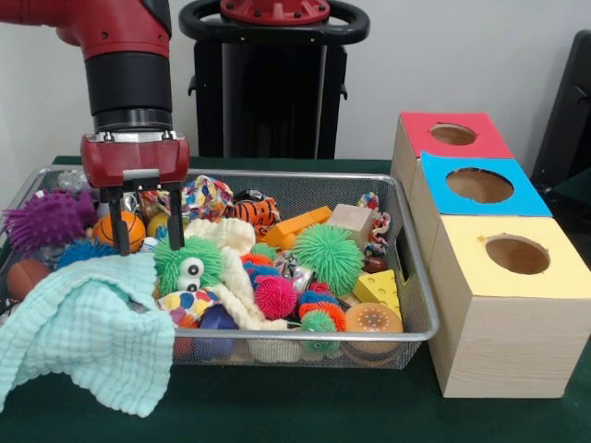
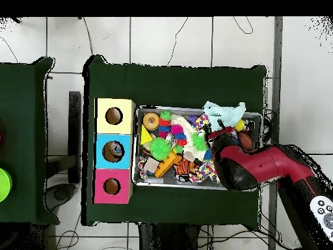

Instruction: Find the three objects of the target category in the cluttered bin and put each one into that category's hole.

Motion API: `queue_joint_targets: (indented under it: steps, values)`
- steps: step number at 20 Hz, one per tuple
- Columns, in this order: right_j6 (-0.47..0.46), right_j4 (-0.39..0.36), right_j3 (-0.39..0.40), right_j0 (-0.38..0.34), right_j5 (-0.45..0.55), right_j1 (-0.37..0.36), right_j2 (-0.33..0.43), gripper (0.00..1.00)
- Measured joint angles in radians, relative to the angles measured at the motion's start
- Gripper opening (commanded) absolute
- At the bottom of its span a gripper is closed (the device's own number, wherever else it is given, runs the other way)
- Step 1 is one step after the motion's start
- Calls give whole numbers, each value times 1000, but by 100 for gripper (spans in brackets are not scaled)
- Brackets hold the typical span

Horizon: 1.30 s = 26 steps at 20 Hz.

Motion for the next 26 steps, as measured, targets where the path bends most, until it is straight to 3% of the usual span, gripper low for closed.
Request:
queue_joint_targets:
  steps: [6,18,23,26]
  values:
    - [0,-33,-32,74,-47,-9,-90,100]
    - [1,-134,-211,397,-144,-5,-469,100]
    - [1,-134,-263,457,-149,7,-565,100]
    - [1,-128,-286,458,-148,18,-597,100]
